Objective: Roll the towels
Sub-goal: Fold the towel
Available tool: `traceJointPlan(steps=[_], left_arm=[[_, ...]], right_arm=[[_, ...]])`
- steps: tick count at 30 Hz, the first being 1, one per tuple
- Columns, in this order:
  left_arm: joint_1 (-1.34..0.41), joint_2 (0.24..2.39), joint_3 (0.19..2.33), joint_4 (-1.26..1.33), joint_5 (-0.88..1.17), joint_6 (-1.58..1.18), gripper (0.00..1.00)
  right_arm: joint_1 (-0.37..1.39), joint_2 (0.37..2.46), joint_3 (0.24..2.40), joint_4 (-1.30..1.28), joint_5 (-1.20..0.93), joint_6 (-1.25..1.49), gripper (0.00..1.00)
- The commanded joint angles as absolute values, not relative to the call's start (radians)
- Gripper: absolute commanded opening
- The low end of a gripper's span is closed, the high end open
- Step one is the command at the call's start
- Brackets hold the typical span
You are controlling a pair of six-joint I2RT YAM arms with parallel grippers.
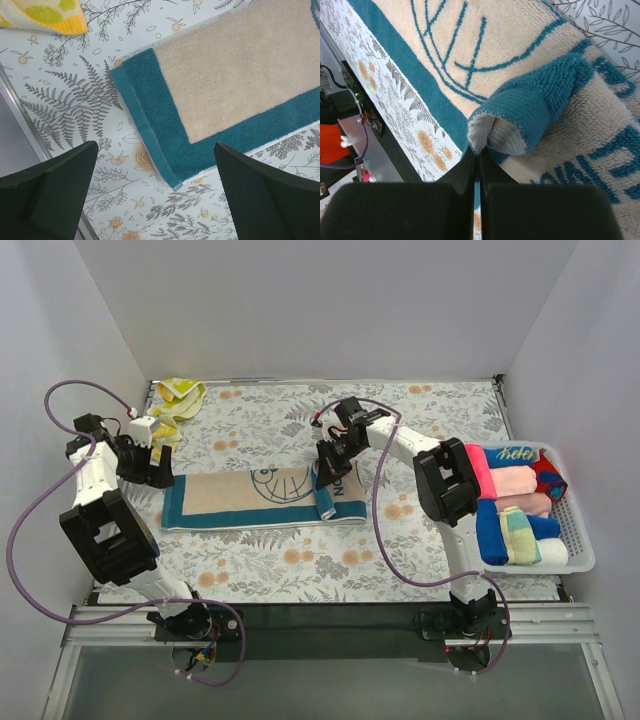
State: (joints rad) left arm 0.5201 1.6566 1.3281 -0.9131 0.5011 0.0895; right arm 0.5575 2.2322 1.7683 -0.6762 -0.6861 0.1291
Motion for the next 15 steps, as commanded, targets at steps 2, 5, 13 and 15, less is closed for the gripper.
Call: traceJointPlan(steps=[2,5,13,15], left_arm=[[0.519,1.601,1.318,-0.92,0.488,0.103,0.98],[0.52,1.6,1.318,-0.919,0.486,0.101,0.98],[0.52,1.6,1.331,-0.931,0.518,0.11,0.98],[0.519,1.606,1.341,-0.937,0.531,0.112,0.98]], right_arm=[[0.577,2.238,1.807,-0.653,-0.726,0.14,0.01],[0.578,2.256,1.81,-0.647,-0.729,0.143,0.01],[0.575,2.247,1.815,-0.652,-0.765,0.135,0.43],[0.566,2.218,1.81,-0.653,-0.775,0.13,0.47]])
